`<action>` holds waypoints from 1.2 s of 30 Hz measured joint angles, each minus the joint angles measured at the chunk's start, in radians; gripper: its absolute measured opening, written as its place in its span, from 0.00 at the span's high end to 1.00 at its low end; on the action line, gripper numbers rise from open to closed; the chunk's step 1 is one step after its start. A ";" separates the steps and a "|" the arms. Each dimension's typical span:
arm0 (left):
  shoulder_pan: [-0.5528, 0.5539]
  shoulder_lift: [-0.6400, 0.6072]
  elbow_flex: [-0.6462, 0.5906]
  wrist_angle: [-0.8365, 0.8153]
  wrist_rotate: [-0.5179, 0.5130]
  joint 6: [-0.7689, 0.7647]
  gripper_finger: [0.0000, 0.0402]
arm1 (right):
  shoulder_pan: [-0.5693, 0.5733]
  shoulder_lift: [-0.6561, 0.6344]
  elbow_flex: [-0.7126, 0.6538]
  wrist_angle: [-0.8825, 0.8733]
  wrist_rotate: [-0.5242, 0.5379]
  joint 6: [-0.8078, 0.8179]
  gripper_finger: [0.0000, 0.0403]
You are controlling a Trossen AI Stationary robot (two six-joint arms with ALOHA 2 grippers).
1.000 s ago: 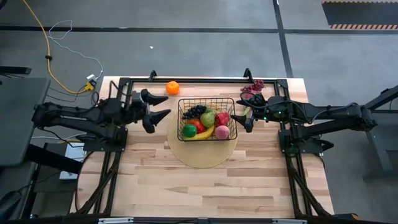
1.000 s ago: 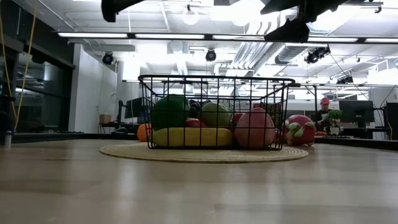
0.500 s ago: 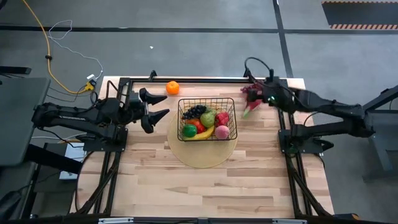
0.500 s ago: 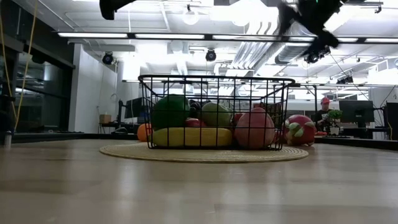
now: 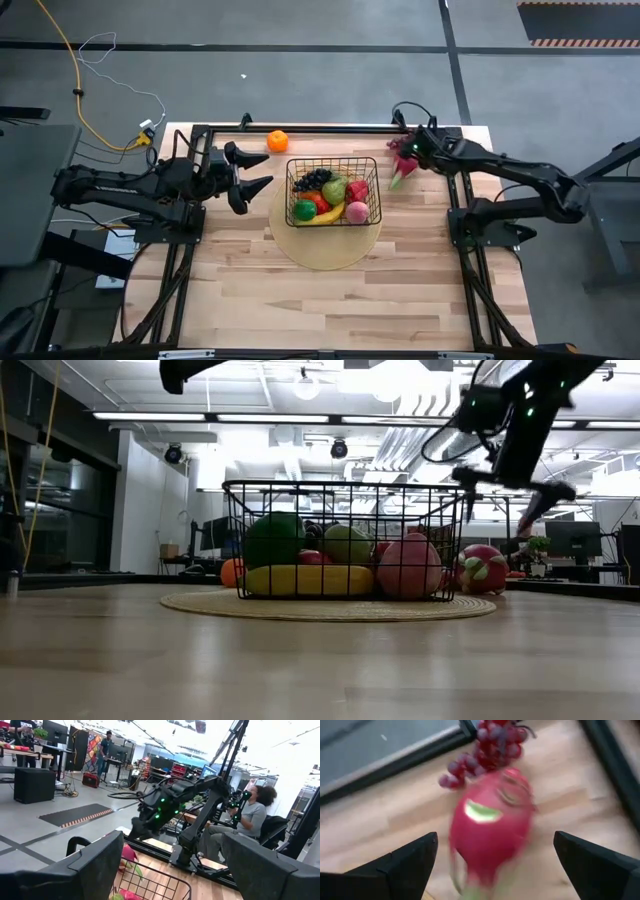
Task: Build produce basket
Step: Put the dragon fruit into the wire basket
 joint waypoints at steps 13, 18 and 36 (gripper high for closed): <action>0.000 0.000 0.000 -0.007 0.000 0.000 0.19 | -0.076 0.228 -0.048 0.225 -0.006 0.027 0.04; 0.000 0.000 0.000 -0.007 0.000 0.000 0.19 | -0.090 0.336 -0.042 0.283 0.015 0.028 0.04; 0.000 0.000 0.000 -0.007 0.000 0.000 0.19 | -0.104 0.337 -0.047 0.291 -0.019 -0.049 0.31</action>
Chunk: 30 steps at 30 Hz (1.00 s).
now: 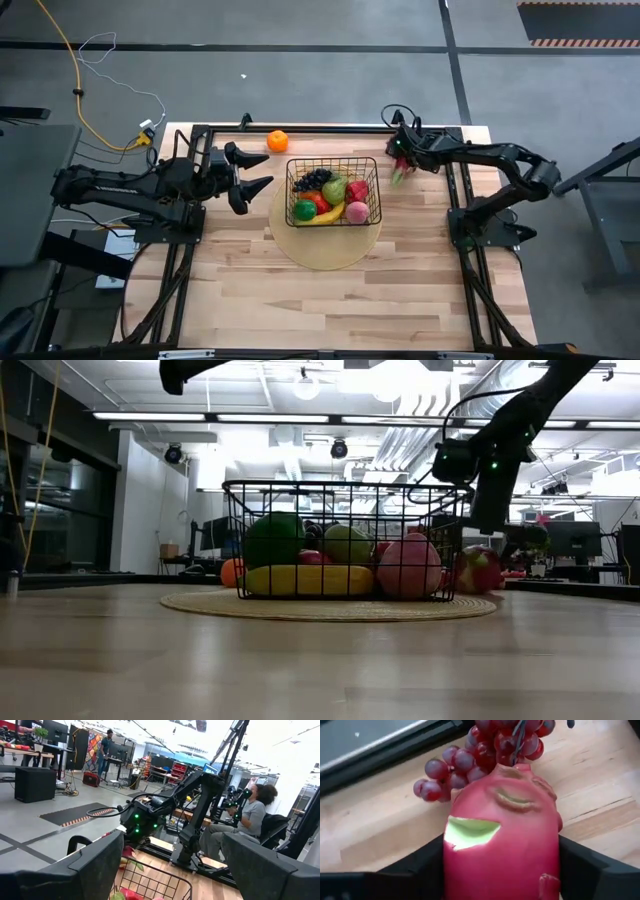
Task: Build produce basket
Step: Put the dragon fruit into the wire basket
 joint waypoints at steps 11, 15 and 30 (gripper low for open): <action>0.000 0.000 0.000 0.000 -0.031 0.000 0.19 | 0.126 -0.550 -0.005 0.021 -0.051 -0.353 0.38; 0.000 0.000 0.000 0.001 -0.026 -0.009 0.19 | 0.213 -0.736 -0.003 0.141 -0.165 -0.472 0.38; 0.000 0.000 0.000 0.008 0.088 -0.089 0.19 | 0.544 -0.784 -0.002 0.358 -0.373 -0.841 0.38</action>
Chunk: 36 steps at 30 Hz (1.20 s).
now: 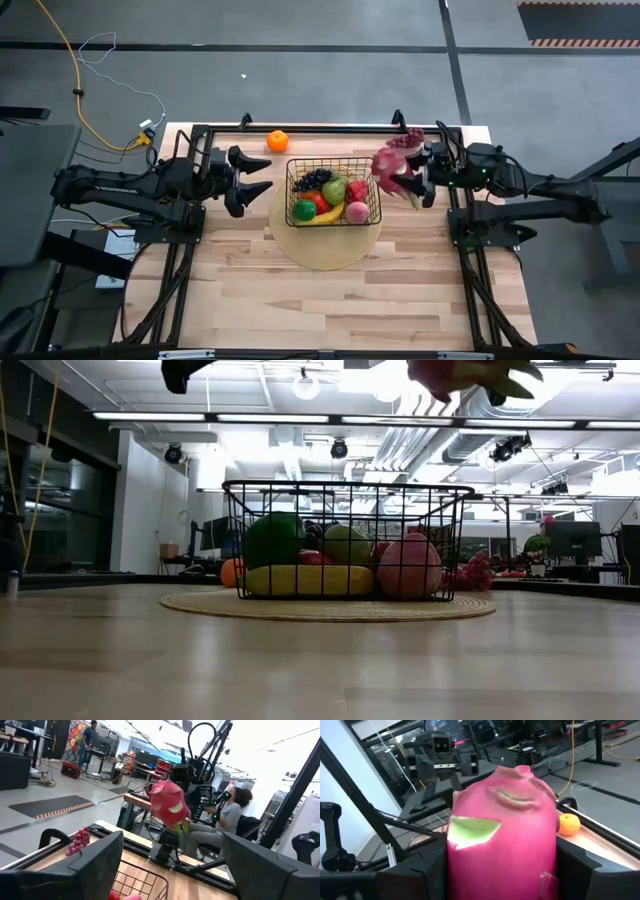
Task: Build produce basket
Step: Put the dragon fruit into the wire basket
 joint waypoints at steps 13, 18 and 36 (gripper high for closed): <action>0.000 0.000 0.000 -0.003 -0.018 0.000 0.19 | 0.010 0.024 0.001 0.061 0.015 -0.020 0.38; 0.000 0.000 0.001 -0.003 -0.019 0.000 0.19 | 0.010 0.185 0.085 0.061 0.001 -0.094 0.38; 0.000 0.000 0.001 -0.005 -0.035 0.001 0.19 | 0.010 0.802 0.488 -0.466 -0.058 -0.424 0.33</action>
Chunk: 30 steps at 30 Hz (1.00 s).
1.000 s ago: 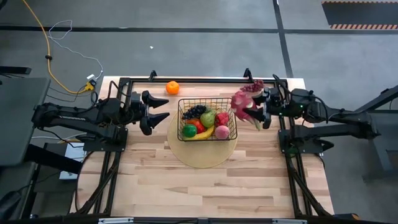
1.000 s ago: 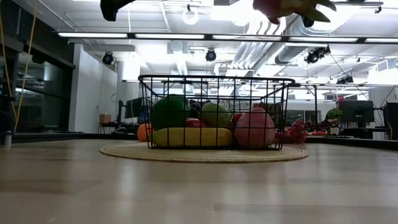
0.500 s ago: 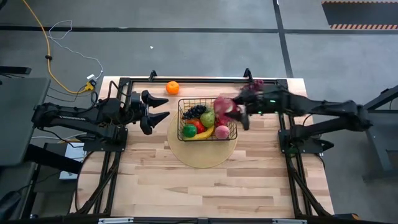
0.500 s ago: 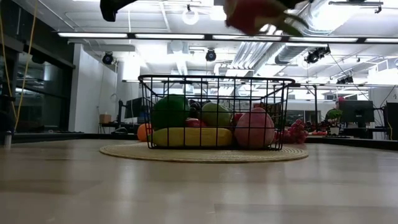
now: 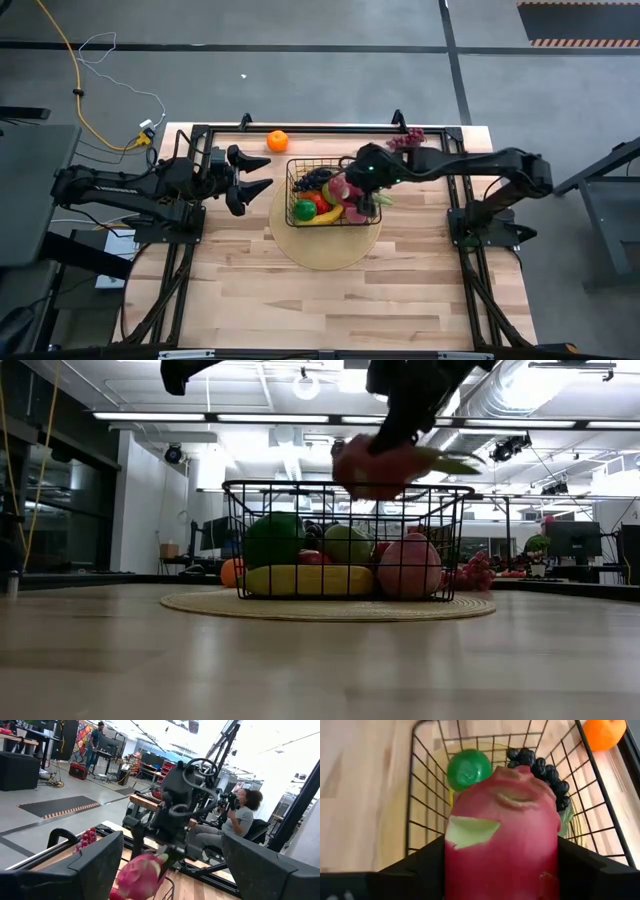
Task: Build produce basket
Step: Put the dragon fruit into the wire basket
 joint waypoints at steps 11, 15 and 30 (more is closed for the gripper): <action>0.000 0.000 0.000 -0.002 0.000 0.000 0.19 | 0.016 0.079 0.001 0.027 -0.038 -0.145 0.26; 0.000 0.000 0.000 -0.002 0.000 0.001 0.19 | 0.039 0.111 0.001 0.039 -0.037 -0.179 0.21; 0.000 0.000 0.000 -0.002 0.000 0.009 0.19 | 0.099 0.090 0.001 0.051 0.114 -0.154 0.08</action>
